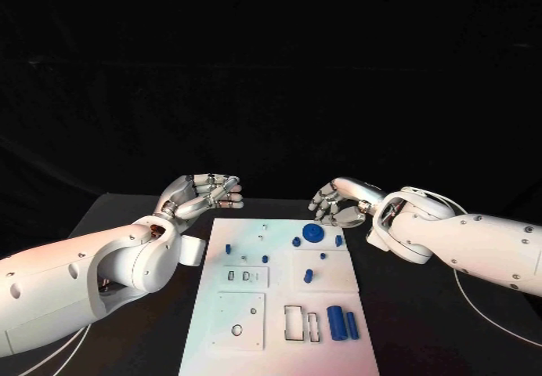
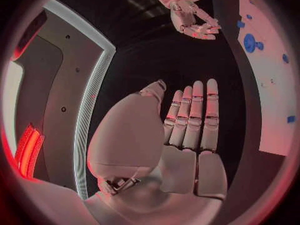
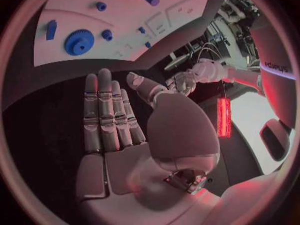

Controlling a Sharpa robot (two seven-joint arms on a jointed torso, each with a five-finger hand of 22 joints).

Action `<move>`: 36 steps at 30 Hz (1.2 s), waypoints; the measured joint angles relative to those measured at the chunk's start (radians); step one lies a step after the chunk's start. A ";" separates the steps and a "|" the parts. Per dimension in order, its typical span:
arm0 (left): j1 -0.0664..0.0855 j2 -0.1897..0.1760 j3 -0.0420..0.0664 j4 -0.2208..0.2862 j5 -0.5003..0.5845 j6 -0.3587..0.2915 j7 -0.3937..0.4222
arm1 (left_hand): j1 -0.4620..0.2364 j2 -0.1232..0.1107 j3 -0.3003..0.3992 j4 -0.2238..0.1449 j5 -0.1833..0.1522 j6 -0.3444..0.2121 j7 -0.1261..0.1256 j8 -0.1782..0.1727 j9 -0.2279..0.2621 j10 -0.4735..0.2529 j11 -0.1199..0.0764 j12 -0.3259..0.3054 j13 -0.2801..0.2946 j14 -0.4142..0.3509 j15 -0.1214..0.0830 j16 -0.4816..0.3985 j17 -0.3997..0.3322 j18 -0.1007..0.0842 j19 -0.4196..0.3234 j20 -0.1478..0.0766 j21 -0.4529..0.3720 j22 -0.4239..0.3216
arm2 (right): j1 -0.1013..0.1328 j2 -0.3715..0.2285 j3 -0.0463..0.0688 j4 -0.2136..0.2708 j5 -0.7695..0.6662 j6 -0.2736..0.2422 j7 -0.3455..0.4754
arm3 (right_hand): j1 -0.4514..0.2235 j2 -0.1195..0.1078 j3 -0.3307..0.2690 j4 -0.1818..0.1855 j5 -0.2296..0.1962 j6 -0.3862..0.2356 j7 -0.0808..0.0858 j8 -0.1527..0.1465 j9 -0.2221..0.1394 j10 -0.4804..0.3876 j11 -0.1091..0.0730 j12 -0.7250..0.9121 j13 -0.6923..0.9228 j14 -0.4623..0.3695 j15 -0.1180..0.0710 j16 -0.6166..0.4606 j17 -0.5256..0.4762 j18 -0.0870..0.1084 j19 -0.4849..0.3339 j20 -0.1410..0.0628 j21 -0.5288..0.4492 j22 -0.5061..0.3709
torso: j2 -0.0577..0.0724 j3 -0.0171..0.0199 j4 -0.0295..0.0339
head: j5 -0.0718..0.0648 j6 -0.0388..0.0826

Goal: Assemble the parts on the task board

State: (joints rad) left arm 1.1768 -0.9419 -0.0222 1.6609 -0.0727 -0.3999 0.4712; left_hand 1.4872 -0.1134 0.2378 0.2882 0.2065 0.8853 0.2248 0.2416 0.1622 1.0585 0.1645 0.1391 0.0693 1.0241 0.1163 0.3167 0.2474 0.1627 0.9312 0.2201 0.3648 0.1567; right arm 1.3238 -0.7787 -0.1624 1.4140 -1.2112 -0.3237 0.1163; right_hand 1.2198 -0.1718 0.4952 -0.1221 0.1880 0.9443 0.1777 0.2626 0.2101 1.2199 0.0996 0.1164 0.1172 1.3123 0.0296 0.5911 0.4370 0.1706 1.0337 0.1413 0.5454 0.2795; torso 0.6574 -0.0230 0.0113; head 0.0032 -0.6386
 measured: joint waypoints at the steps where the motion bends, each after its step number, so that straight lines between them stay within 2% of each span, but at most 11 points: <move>1: 0.000 -0.002 0.000 0.005 0.000 0.002 -0.001 | 0.000 0.000 0.000 0.000 0.000 0.000 0.000 0.000 0.000 0.000 0.000 0.000 0.000 0.000 0.000 0.000 0.000 0.000 0.000 0.000 0.000 0.000 | 0.001 0.004 0.000 0.002 -0.027 0.007 -0.010 | 0.000 -0.004 -0.005 0.005 0.000 0.003 -0.003 0.000 0.002 0.007 -0.004 0.001 0.011 0.009 -0.008 0.062 0.045 0.000 0.014 -0.008 0.031 0.021 | 0.004 -0.0012 0.0020 | -0.002 0.000; 4: 0.002 -0.010 0.001 0.021 -0.002 0.010 -0.004 | 0.000 0.000 0.000 0.000 0.000 0.000 0.000 0.000 0.000 0.000 0.000 0.000 0.000 0.000 0.000 0.000 0.001 0.000 0.000 0.000 0.000 0.000 | 0.002 0.021 0.000 0.004 -0.113 0.028 -0.041 | -0.001 -0.005 -0.012 0.015 0.000 0.004 -0.004 -0.006 0.006 0.013 -0.007 0.003 0.032 0.030 -0.015 0.184 0.127 0.000 0.040 -0.020 0.095 0.066 | 0.012 -0.0035 0.0063 | -0.005 -0.002; 6: 0.003 -0.014 0.001 0.030 -0.002 0.014 -0.006 | 0.000 0.000 0.003 0.003 0.000 0.000 0.000 0.000 0.000 0.000 0.000 0.000 0.000 0.000 0.000 0.000 0.002 0.000 0.000 0.000 0.000 0.000 | 0.002 0.033 0.000 0.004 -0.163 0.039 -0.059 | -0.012 -0.016 -0.014 0.026 0.000 0.004 -0.004 -0.012 0.007 -0.010 -0.001 -0.010 0.037 0.037 -0.012 0.235 0.159 0.000 0.047 -0.023 0.124 0.088 | 0.018 -0.0050 0.0088 | -0.006 -0.003; 9: 0.004 -0.021 0.003 0.041 -0.003 0.019 -0.008 | -0.003 -0.003 0.003 0.003 0.000 0.000 0.000 0.000 0.000 0.000 0.000 0.000 0.000 0.000 0.000 0.000 0.003 0.000 0.000 0.000 0.000 0.000 | 0.002 0.048 0.000 0.001 -0.222 0.052 -0.082 | -0.022 -0.026 -0.023 0.036 0.000 -0.003 0.003 -0.019 0.008 -0.050 0.007 -0.030 0.041 0.063 -0.008 0.341 0.258 0.000 0.052 -0.018 0.159 0.116 | 0.028 -0.0068 0.0121 | -0.008 -0.001; 12: 0.006 -0.027 0.004 0.049 -0.003 0.023 -0.010 | -0.005 -0.005 0.003 0.003 0.000 0.000 0.000 0.000 0.000 0.000 0.000 0.000 0.000 0.000 0.000 0.000 0.003 0.000 0.000 0.000 0.000 -0.001 | 0.000 0.062 -0.001 -0.004 -0.264 0.062 -0.101 | -0.017 -0.031 -0.033 0.046 0.000 -0.007 0.000 -0.024 0.013 -0.085 0.009 -0.032 0.046 0.094 -0.005 0.455 0.373 0.000 0.060 -0.018 0.196 0.145 | 0.037 -0.0086 0.0146 | -0.010 0.000; 15: 0.007 -0.032 0.006 0.056 -0.004 0.026 -0.012 | -0.005 -0.005 0.003 0.003 0.000 0.000 0.000 0.000 0.000 0.000 0.000 0.000 0.000 0.000 0.000 0.000 0.003 0.000 0.000 0.000 0.000 -0.001 | -0.003 0.075 -0.001 -0.011 -0.299 0.071 -0.118 | -0.017 -0.031 -0.046 0.049 0.000 -0.008 -0.001 -0.024 0.018 -0.114 0.012 -0.032 0.049 0.116 -0.001 0.552 0.471 0.000 0.087 -0.019 0.270 0.227 | 0.045 -0.0105 0.0168 | -0.012 0.001; 17: 0.009 -0.034 0.007 0.060 -0.004 0.029 -0.013 | -0.005 -0.005 0.003 0.003 0.000 0.000 0.000 0.000 0.000 0.000 0.000 0.000 0.000 0.000 0.000 0.000 0.004 0.000 0.000 0.000 0.000 -0.001 | -0.006 0.083 -0.002 -0.018 -0.319 0.076 -0.129 | -0.013 -0.035 -0.047 0.051 0.006 -0.013 -0.006 -0.024 0.021 -0.122 0.007 -0.027 0.052 0.130 -0.004 0.594 0.515 0.000 0.108 -0.020 0.322 0.290 | 0.050 -0.0116 0.0187 | -0.014 0.002; 24: 0.012 -0.035 0.007 0.068 -0.004 0.035 -0.017 | -0.005 -0.005 0.005 0.001 0.000 0.000 0.000 0.000 0.000 0.000 0.000 0.000 0.000 -0.002 0.002 0.000 0.004 0.000 0.000 0.000 0.000 -0.002 | -0.015 0.100 -0.003 -0.039 -0.363 0.086 -0.158 | -0.006 -0.028 -0.050 0.053 0.008 -0.013 -0.006 -0.023 0.026 -0.140 0.007 -0.014 0.057 0.142 -0.006 0.662 0.587 0.000 0.134 -0.021 0.413 0.403 | 0.066 -0.0154 0.0247 | -0.017 0.002; 26: 0.012 -0.036 0.008 0.070 -0.004 0.036 -0.018 | -0.005 -0.005 0.005 0.000 0.000 0.000 0.000 0.000 0.000 0.000 0.000 0.000 0.000 -0.004 0.004 0.000 0.004 0.000 0.000 0.000 0.000 -0.002 | -0.018 0.102 -0.003 -0.044 -0.373 0.088 -0.165 | -0.004 -0.026 -0.050 0.053 0.008 -0.013 -0.006 -0.023 0.028 -0.142 0.009 -0.008 0.058 0.146 -0.003 0.676 0.603 -0.016 0.145 -0.021 0.433 0.428 | 0.070 -0.0165 0.0262 | -0.018 0.001; 27: 0.012 -0.037 0.008 0.070 -0.004 0.037 -0.018 | -0.005 -0.005 0.005 0.000 0.000 0.000 0.000 0.000 0.000 0.000 0.000 0.000 0.000 -0.004 0.004 0.000 0.004 0.000 0.000 0.000 0.000 -0.002 | -0.019 0.103 -0.003 -0.045 -0.377 0.090 -0.168 | -0.001 -0.023 -0.050 0.053 0.008 -0.013 -0.006 -0.023 0.029 -0.145 0.009 -0.006 0.059 0.146 -0.003 0.684 0.612 -0.016 0.148 -0.022 0.444 0.442 | 0.072 -0.0169 0.0268 | -0.019 0.001; 36: 0.015 -0.039 0.009 0.072 -0.004 0.042 -0.022 | -0.005 -0.005 0.005 0.000 0.000 0.000 0.000 0.000 0.000 0.000 0.000 0.000 0.000 -0.004 0.004 0.000 0.005 0.000 0.000 0.000 0.000 -0.002 | -0.029 0.115 -0.003 -0.056 -0.400 0.098 -0.181 | 0.004 -0.018 -0.048 0.055 0.012 -0.006 -0.012 -0.023 0.034 -0.147 0.007 0.012 0.063 0.145 -0.003 0.721 0.658 -0.016 0.175 -0.023 0.514 0.531 | 0.082 -0.0183 0.0289 | -0.017 0.000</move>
State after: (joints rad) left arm 1.1918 -0.9806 -0.0137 1.7330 -0.0772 -0.3582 0.4491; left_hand 1.4818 -0.1187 0.2431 0.2883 0.2065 0.8851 0.2249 0.2415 0.1619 1.0584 0.1646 0.1391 0.0689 1.0203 0.1200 0.3167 0.2526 0.1624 0.9311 0.2201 0.3648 0.1548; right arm 1.2947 -0.6636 -0.1655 1.3584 -1.6117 -0.2253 -0.0645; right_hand 1.2241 -0.1897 0.4471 -0.0672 0.1996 0.9383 0.1661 0.2392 0.2442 1.0729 0.1067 0.1283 0.1800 1.4578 0.0266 1.3121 1.0949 0.1544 1.2092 0.1181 1.0590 0.8109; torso 0.7393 -0.0413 0.0402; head -0.0141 -0.6390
